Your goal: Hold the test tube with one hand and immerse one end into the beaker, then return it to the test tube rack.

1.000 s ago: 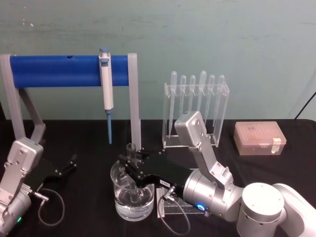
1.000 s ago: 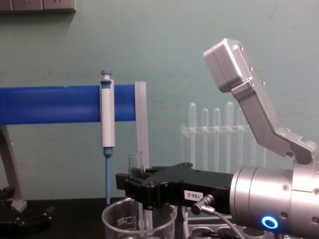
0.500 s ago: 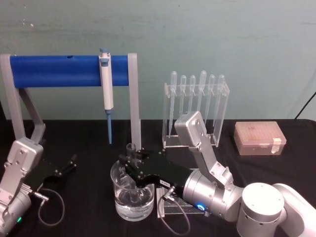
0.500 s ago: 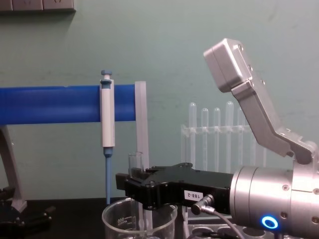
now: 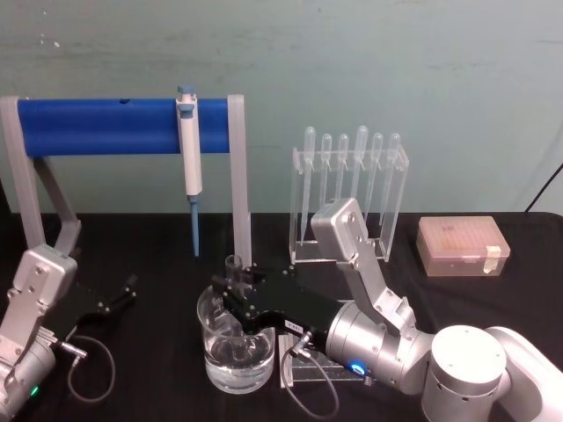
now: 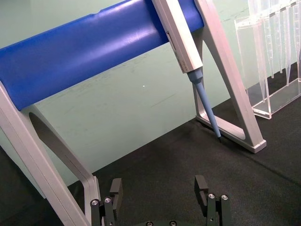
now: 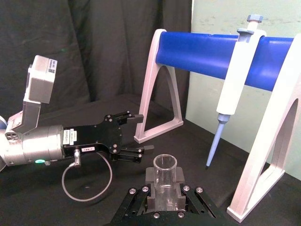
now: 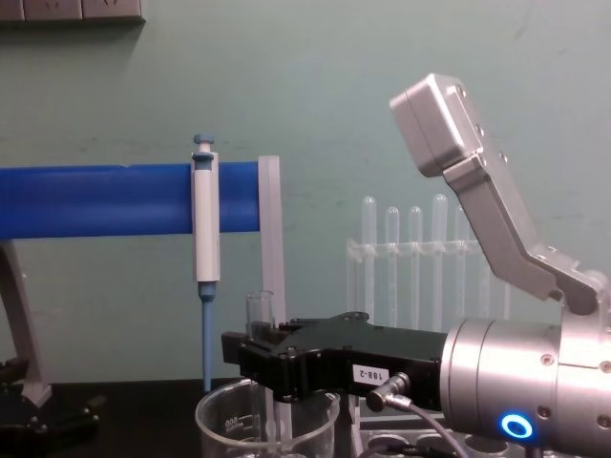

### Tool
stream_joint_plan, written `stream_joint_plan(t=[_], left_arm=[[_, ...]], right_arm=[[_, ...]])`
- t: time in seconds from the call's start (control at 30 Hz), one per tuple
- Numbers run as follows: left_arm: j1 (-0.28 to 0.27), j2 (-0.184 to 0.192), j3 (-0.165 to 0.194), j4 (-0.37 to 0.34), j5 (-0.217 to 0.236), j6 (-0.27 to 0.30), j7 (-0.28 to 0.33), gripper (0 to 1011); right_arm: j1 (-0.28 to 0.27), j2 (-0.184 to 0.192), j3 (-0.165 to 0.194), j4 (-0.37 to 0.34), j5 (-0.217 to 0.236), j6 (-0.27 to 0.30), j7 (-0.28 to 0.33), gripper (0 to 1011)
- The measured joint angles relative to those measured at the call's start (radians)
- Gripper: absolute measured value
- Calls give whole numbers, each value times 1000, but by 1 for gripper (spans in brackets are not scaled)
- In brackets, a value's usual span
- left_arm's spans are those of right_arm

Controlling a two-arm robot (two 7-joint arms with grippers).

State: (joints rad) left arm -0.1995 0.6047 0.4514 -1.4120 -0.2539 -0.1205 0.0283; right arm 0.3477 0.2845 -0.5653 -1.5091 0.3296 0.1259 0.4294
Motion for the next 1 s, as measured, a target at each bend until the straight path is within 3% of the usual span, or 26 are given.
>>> stream_joint_plan(t=[1.0], left_arm=[[0, 0, 0, 0, 0, 0, 0, 1000]], right_arm=[[0, 0, 0, 0, 0, 0, 0, 226]])
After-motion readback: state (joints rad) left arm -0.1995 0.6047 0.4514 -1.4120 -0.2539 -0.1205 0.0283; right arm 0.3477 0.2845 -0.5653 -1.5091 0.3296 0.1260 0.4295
